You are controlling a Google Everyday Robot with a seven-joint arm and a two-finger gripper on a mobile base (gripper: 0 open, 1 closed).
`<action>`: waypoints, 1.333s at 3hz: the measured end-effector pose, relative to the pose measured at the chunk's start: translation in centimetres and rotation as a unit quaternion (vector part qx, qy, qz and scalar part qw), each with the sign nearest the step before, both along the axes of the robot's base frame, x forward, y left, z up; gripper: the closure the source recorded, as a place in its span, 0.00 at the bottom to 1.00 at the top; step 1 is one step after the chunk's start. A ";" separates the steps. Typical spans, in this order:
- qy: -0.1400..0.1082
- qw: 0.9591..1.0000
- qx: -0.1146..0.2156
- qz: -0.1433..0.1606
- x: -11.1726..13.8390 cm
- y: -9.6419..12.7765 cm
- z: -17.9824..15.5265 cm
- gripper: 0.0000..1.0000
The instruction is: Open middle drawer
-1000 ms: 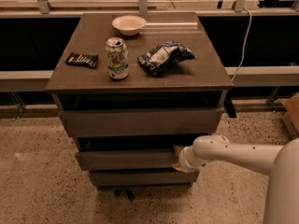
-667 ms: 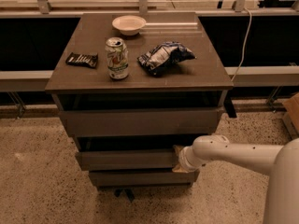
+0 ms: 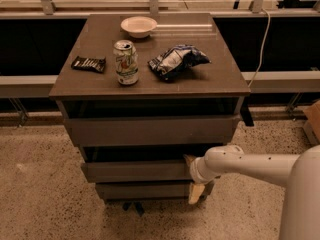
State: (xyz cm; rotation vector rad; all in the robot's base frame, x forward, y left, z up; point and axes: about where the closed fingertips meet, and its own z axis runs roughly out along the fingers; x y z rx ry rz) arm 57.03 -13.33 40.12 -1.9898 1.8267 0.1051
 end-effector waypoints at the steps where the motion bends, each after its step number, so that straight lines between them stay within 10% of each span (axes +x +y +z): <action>1: -0.012 1.000 0.001 -0.004 0.6 -0.2 0.4 0.00; 4: -0.004 0.999 0.034 -0.035 2.5 -1.1 0.7 0.00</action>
Offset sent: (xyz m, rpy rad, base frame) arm 0.0255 -0.0121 0.0248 0.0284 -0.0778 -0.0601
